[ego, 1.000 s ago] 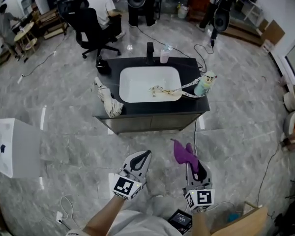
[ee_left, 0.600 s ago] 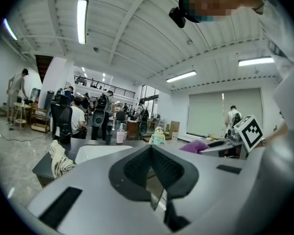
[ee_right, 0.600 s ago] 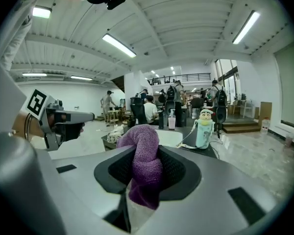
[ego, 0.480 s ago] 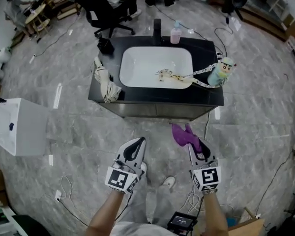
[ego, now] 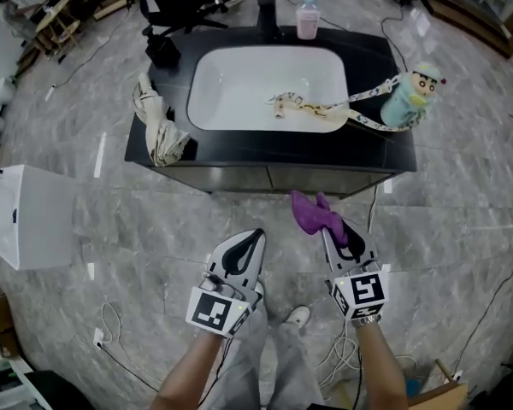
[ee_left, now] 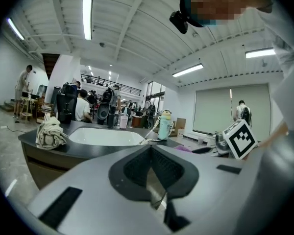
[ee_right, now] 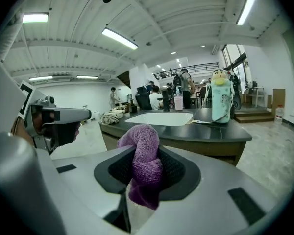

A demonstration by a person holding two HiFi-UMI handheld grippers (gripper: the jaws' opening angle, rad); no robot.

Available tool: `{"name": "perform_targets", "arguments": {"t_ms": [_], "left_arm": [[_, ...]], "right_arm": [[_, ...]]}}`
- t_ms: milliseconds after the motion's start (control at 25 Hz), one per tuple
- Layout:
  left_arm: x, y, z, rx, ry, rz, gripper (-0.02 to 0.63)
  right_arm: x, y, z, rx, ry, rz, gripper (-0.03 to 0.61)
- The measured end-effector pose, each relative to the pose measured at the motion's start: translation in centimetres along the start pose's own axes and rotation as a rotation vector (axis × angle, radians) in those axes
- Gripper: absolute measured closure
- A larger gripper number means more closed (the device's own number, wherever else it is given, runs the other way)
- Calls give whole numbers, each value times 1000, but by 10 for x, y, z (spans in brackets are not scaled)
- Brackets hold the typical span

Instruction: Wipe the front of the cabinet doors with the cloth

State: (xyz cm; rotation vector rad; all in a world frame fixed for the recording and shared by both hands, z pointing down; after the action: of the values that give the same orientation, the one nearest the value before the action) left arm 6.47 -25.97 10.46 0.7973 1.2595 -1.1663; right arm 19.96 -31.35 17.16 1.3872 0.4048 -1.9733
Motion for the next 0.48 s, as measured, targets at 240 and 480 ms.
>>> {"name": "perform_targets", "arguments": {"t_ms": [240, 480], "left_arm": [[-62, -34, 29, -28, -18, 4, 607], [-96, -69, 36, 11, 0, -36, 607]], "right_arm": [[-48, 1, 68, 3, -13, -20, 456], [-62, -5, 117, -32, 32, -9, 456]]}}
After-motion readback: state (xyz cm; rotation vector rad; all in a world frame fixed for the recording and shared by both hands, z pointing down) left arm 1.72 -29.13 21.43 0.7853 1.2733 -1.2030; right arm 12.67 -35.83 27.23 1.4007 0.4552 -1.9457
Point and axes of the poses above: the fingertips, and each gripper's own axes: z forward along the fingers, y to its right, x out of its top, the point moved 1 cm from there along -z, backward along the fingers, and after that the axes turned 2 degrees about x, right-handed, at the moved point
